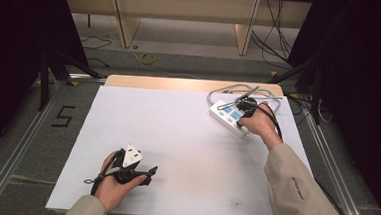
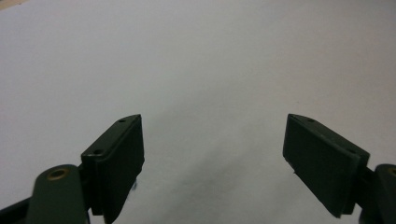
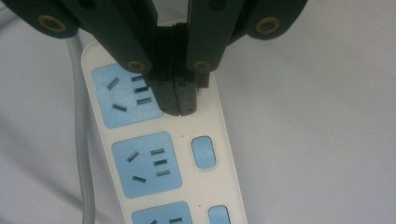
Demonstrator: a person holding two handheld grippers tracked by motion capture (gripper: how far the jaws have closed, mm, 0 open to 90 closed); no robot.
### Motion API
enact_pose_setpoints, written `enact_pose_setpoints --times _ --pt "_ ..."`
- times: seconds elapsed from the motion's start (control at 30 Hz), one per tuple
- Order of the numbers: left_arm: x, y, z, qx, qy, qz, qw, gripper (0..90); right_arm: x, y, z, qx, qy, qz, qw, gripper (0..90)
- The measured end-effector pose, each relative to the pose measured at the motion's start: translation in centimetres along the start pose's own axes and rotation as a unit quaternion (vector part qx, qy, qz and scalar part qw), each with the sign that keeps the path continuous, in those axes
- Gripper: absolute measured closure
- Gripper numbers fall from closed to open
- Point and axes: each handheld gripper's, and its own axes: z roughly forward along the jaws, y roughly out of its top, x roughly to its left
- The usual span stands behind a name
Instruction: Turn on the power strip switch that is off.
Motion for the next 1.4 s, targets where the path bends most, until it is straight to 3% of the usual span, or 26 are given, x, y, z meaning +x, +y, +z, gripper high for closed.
enact_pose_setpoints --times 0.5,1.4 --pt "0.08 -0.06 0.05 0.002 -0.002 0.001 1.0 20.4 0.25 0.01 0.01 0.002 -0.008 -0.015 0.9999 90.0" --pt "0.06 -0.08 0.06 0.004 -0.002 -0.002 1.0 20.7 0.13 -0.83 -0.35 -0.016 0.003 -0.012 0.9998 87.6"
